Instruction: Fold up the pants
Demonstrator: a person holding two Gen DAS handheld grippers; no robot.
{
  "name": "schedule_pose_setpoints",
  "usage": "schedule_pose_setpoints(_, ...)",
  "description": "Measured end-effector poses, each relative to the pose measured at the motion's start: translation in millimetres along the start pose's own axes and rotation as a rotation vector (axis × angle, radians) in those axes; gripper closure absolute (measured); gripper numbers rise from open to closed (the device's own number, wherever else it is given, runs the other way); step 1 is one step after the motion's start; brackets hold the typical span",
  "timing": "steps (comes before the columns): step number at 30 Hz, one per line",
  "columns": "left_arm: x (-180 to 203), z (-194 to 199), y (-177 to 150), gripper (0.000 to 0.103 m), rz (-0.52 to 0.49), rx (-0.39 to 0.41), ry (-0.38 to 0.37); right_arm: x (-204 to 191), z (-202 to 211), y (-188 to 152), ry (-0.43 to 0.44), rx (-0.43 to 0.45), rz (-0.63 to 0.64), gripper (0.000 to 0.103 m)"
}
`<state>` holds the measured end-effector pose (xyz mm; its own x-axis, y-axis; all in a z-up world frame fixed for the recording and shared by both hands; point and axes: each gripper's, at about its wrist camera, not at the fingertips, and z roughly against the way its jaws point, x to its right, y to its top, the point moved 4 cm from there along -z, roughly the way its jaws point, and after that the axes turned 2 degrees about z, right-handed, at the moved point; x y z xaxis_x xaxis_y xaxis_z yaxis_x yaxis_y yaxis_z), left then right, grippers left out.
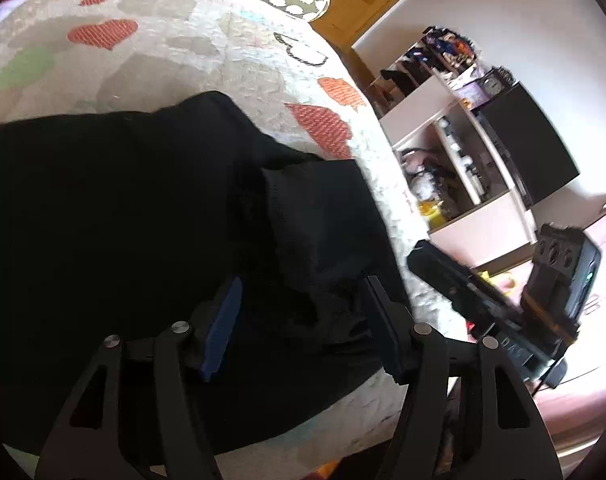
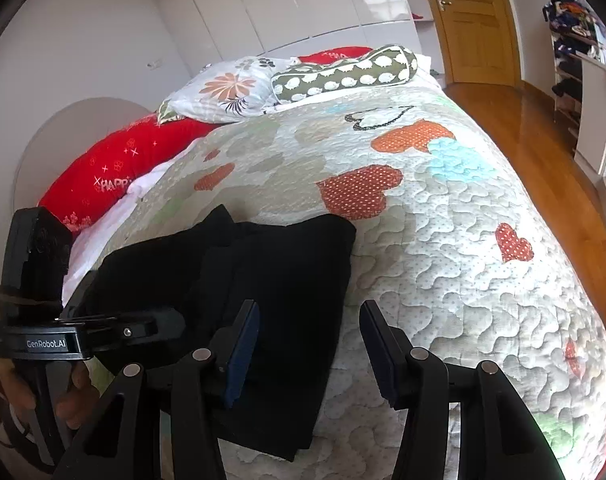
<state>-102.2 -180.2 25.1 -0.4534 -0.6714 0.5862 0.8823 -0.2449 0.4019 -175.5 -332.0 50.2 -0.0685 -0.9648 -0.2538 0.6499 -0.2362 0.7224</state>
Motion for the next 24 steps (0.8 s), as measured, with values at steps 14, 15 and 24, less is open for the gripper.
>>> schedule_pose_setpoints(14, 7.0, 14.4, 6.7, 0.092, -0.084, 0.039, 0.074, -7.4, 8.9, 9.8, 0.016, 0.027, 0.025, 0.052)
schedule_pose_setpoints(15, 4.5, 25.3, 8.7, 0.092, -0.092, 0.058, 0.085, -12.0, 8.8, 12.2, 0.024, 0.033, 0.039, 0.052)
schedule_pose_setpoints(24, -35.6, 26.2, -3.2, 0.090, -0.054, 0.035, 0.233, -62.3, -56.2, 16.8, 0.020, -0.061, 0.217, 0.065)
